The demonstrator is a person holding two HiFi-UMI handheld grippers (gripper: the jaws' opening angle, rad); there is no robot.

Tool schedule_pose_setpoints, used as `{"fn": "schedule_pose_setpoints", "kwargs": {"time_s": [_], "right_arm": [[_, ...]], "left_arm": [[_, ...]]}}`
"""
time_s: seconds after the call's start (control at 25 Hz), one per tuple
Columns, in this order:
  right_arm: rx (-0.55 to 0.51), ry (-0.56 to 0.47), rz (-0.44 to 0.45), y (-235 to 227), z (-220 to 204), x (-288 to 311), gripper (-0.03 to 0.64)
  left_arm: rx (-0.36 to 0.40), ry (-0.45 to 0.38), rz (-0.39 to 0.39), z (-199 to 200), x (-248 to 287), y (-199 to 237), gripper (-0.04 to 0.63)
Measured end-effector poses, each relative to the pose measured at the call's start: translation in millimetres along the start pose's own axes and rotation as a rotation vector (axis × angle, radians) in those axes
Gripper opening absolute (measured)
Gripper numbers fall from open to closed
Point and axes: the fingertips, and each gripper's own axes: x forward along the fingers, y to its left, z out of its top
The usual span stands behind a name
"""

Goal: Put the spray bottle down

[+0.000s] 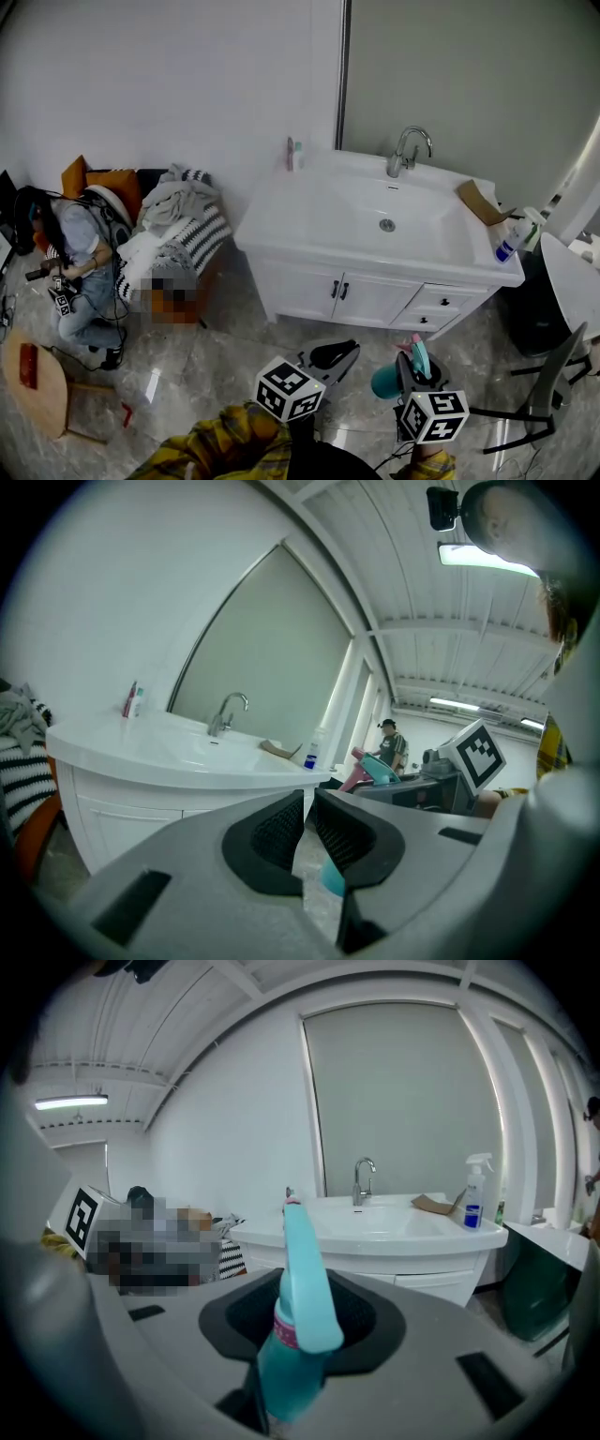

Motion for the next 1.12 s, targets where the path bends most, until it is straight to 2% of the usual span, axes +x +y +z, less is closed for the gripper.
{"fn": "schedule_pose_setpoints", "kwargs": {"time_s": [0.24, 1.12], "right_arm": [[0.029, -0.002, -0.011, -13, 4, 16, 0.121], [0.041, 0.009, -0.064, -83, 79, 128, 0.121]], "left_arm": [[-0.002, 0.016, -0.019, 4, 21, 14, 0.037], [-0.015, 0.03, -0.092, 64, 137, 107, 0.037]]}}
